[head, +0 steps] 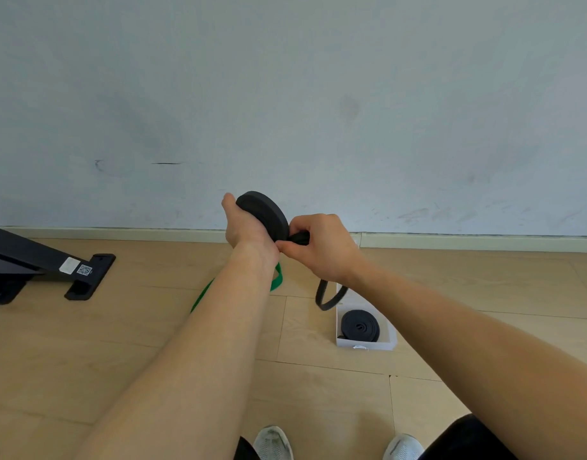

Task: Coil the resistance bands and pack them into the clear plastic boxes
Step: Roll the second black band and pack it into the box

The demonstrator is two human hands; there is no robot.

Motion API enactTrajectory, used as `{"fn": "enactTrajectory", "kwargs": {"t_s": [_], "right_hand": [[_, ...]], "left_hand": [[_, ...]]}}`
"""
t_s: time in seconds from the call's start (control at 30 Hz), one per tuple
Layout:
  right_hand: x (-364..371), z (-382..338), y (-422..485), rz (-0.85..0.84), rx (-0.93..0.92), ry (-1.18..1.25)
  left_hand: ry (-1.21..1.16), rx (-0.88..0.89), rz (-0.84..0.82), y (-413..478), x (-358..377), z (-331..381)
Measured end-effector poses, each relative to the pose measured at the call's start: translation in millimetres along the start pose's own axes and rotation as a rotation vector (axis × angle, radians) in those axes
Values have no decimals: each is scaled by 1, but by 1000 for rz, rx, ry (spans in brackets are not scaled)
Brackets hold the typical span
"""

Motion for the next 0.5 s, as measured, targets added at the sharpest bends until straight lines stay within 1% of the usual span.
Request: {"fn": "enactTrajectory", "kwargs": {"t_s": [0.07,0.13,0.2,0.3,0.43,0.5], "right_hand": [[-1,3,0,25,19,35],[-6,7,0,66,50,99],[-13,14,-1,114,99,170],[-23,25,-5,203,195,360],[-26,34,-8,280,289,648],[-26,34,-8,292,303,739]], "left_hand": [[46,36,43,-1,-1,2],[91,56,23,1,2,4],[73,16,-109,4,10,2],[16,-52,-381,-1,23,-1],[208,-61,-562,-19,25,-15],[277,-22,-597,-22,27,-24]]}}
Point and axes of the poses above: each hand's wrist, its own y-axis towards the middle knuckle, its own x-axis out of the palm, z = x × y, the point moved 7 cm from there along y, towards the middle knuckle, and after that the axes turned 4 degrees about -x, right-handed, at the moved point
